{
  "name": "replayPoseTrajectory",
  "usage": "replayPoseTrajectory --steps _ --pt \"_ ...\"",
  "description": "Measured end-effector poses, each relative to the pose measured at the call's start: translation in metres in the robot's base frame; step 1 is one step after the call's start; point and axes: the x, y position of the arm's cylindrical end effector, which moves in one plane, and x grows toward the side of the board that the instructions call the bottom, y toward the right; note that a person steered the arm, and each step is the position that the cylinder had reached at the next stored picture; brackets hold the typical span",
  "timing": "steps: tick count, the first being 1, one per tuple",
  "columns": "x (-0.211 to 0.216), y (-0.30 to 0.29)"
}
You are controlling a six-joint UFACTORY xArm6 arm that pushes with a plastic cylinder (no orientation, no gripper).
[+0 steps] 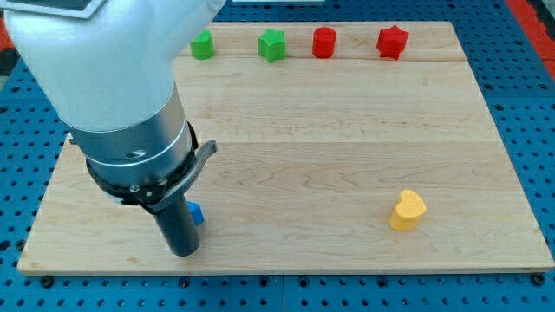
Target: Place the yellow and blue blocks in a vertical line
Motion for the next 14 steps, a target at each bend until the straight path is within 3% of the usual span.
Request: replayPoseTrajectory --steps 1,2,3,4,6,9,10,12,13,14 --pt "-0.014 0.002" --pt "-0.105 -0.037" --pt "-0.154 -0.092" --pt "-0.114 -0.054" --pt "-0.209 -0.036" --pt "-0.161 -0.099" --pt "-0.137 -0.029" --pt "-0.127 0.247" --pt "-0.098 0.377" --pt "-0.039 0.34"
